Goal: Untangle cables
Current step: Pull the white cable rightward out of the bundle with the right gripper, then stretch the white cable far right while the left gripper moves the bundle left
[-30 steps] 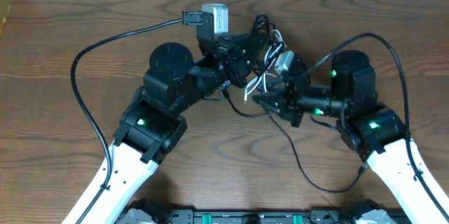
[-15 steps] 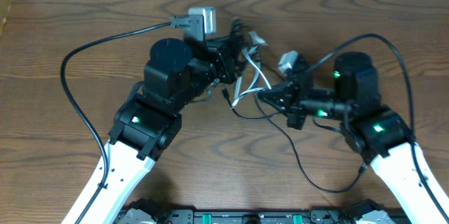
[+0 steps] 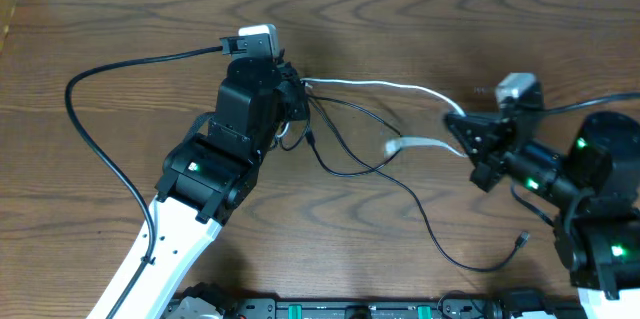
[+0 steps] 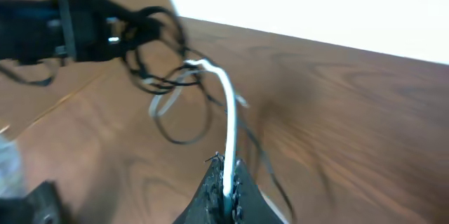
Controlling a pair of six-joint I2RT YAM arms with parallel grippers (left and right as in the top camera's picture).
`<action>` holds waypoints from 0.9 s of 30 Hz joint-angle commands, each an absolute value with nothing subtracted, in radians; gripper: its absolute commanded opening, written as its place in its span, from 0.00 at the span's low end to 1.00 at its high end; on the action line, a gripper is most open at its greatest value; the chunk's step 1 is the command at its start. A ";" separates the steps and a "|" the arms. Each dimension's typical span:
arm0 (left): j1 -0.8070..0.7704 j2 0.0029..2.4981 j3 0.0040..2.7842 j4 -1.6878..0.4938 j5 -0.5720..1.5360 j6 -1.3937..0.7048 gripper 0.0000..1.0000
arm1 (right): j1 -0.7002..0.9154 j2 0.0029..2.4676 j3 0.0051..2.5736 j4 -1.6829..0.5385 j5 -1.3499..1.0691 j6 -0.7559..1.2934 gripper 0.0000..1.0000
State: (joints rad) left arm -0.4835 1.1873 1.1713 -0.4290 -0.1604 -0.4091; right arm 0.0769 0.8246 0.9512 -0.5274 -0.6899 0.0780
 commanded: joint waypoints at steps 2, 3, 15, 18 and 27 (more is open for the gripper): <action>-0.462 1.189 1.196 -0.435 -0.197 -0.342 0.08 | 0.015 0.788 0.950 -0.585 -0.527 0.152 0.01; -0.457 1.189 1.196 -0.442 -0.198 -0.317 0.09 | 0.003 0.782 0.950 -0.601 -0.502 0.161 0.01; -0.415 1.190 1.196 -0.508 -0.278 -0.281 0.15 | -0.154 0.761 0.950 -0.685 -0.331 0.210 0.01; -0.414 1.190 1.196 -0.508 -0.282 -0.268 0.15 | -0.186 0.761 0.950 -0.701 -0.293 0.219 0.01; -0.398 1.190 1.196 -0.522 -0.363 -0.187 0.15 | -0.282 0.764 0.950 -0.772 -0.173 0.240 0.01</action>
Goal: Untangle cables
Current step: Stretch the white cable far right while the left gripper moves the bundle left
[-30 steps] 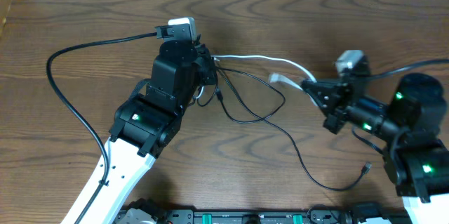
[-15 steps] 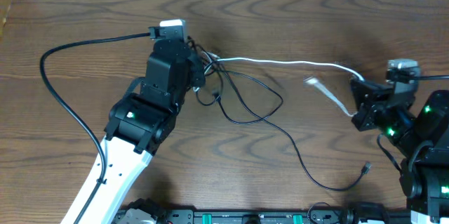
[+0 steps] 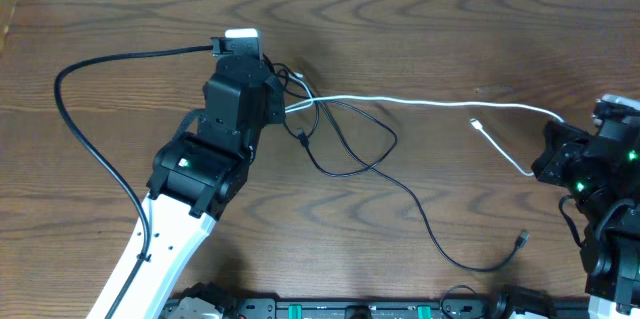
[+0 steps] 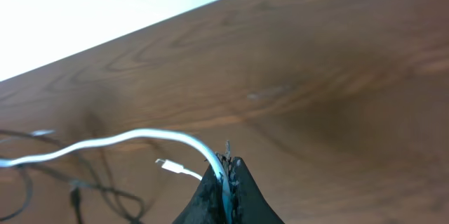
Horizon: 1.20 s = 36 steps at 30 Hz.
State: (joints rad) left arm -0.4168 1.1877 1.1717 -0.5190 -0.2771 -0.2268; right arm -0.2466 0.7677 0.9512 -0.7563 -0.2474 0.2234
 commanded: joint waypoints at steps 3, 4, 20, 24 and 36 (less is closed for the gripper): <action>-0.381 1.190 1.196 -0.526 -0.404 -0.188 0.15 | -0.315 0.764 0.950 -0.790 -0.146 0.251 0.01; -0.372 1.190 1.196 -0.529 -0.414 -0.188 0.15 | -0.327 0.764 0.950 -0.795 -0.134 0.260 0.01; -0.200 1.190 1.196 -0.546 -0.413 -0.196 0.15 | -0.505 0.811 0.950 -0.808 -0.104 0.277 0.01; -0.164 1.190 1.196 -0.546 -0.413 -0.196 0.15 | -0.531 0.833 0.950 -0.808 -0.103 0.277 0.01; -0.036 1.190 1.196 -0.546 -0.412 -0.196 0.15 | -0.688 0.901 0.950 -0.802 -0.105 0.277 0.01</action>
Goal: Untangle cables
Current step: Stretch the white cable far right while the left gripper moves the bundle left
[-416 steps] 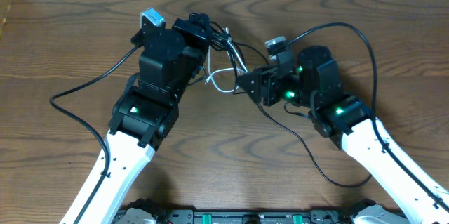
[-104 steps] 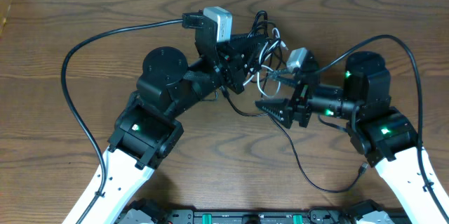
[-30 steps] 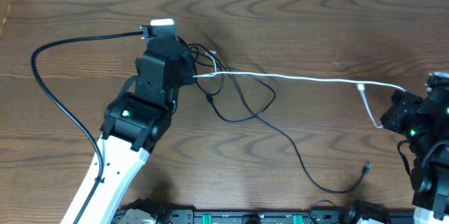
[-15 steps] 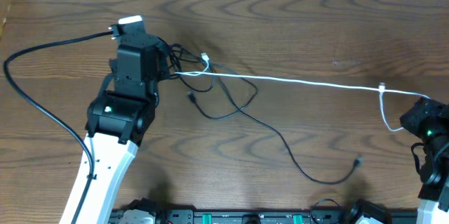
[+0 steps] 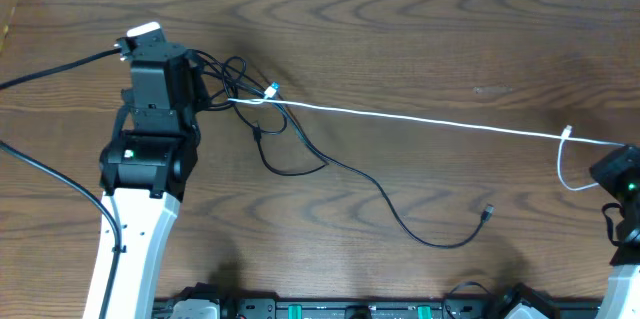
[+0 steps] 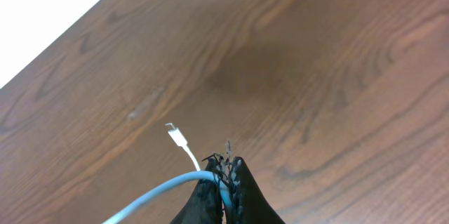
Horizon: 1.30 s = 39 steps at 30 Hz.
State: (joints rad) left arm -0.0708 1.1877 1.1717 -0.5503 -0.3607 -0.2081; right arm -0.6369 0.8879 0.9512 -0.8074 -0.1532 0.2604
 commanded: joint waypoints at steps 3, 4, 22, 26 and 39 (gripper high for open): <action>-0.030 1.190 1.196 -0.546 -0.412 -0.196 0.15 | -0.728 0.916 0.950 -0.802 -0.136 0.276 0.01; -0.030 1.190 1.196 -0.546 -0.411 -0.196 0.15 | -0.735 0.920 0.950 -0.802 -0.137 0.276 0.01; -0.029 1.190 1.196 -0.550 -0.401 -0.245 0.14 | -0.780 0.951 0.950 -0.778 -0.138 0.276 0.01; -0.029 1.190 1.196 -0.561 -0.402 -0.243 0.14 | -0.786 0.952 0.950 -0.757 -0.137 0.277 0.01; 0.004 1.190 1.196 -0.601 -0.541 -0.214 0.14 | -0.921 1.004 0.950 -0.661 -0.136 0.314 0.01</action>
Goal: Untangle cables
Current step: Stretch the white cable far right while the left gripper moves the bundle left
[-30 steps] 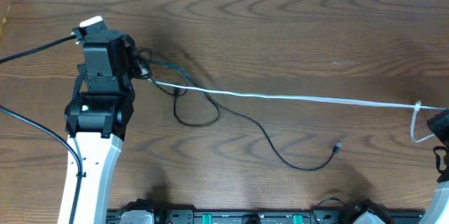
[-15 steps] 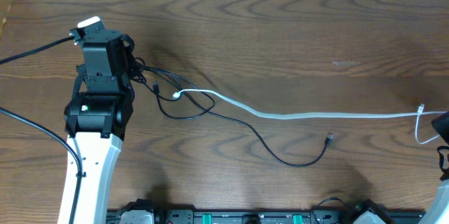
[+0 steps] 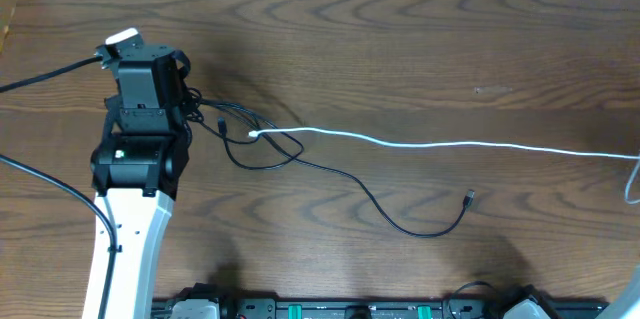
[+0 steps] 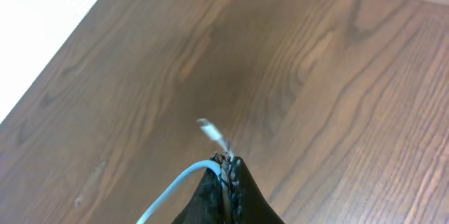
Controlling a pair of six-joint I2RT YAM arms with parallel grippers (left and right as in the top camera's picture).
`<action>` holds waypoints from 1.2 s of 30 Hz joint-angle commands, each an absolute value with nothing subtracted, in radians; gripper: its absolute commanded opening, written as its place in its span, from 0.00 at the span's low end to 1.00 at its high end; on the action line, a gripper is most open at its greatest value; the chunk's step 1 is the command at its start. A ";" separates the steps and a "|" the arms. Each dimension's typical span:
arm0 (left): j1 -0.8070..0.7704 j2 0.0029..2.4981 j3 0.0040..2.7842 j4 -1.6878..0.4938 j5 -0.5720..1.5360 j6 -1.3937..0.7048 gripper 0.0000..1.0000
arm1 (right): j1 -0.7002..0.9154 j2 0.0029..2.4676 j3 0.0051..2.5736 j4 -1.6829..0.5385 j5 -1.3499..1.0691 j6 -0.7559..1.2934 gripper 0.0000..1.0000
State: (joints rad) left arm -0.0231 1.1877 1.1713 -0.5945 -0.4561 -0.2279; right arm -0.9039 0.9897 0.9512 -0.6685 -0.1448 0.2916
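Observation:
The white cable [image 3: 440, 144] runs across the table from its left plug [image 3: 251, 136] to the right edge of the overhead view. My right gripper [image 4: 226, 162] is outside the overhead view; its wrist view shows it shut on the white cable [image 4: 175, 190], with the white plug [image 4: 210, 130] sticking out past the fingertips. My left gripper [image 3: 192, 109] is at the far left, shut on the black cable's loops. The black cable [image 3: 400, 221] trails right and ends in its plug [image 3: 469, 197]. The white cable's left end lies over one black loop [image 3: 272, 149].
A thick black lead [image 3: 50, 71] runs from the left wrist camera off the left edge. The table's back edge meets a white wall. A rail of equipment [image 3: 340, 309] lines the front edge.
The white cable's left end was up among the black loops by my left gripper and now lies lower, on the table. My right gripper has gone out of the overhead view to the right.
Both grippers were close together, the left on the black tangle and the right on the white cable. At each later moment the left was farther left and the right farther right. The white cable now lies stretched out with only its end over a black loop.

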 commanded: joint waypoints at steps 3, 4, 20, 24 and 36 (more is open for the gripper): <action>0.038 1.190 1.196 -0.619 -0.540 -0.214 0.14 | -0.940 1.026 0.950 -0.646 -0.138 0.324 0.01; 0.054 1.190 1.196 -0.627 -0.540 -0.214 0.14 | -0.950 1.034 0.950 -0.643 -0.138 0.342 0.01; 0.185 1.190 1.196 -0.690 -0.336 -0.252 0.08 | -0.969 1.140 0.950 -0.643 -0.411 0.389 0.01; 0.185 1.190 1.196 -0.689 -0.241 -0.252 0.08 | -0.969 1.167 0.950 -0.647 -0.419 0.387 0.01; 0.134 1.246 1.196 -0.585 0.499 -0.123 0.07 | -0.871 1.203 0.947 -0.686 -0.504 0.292 0.01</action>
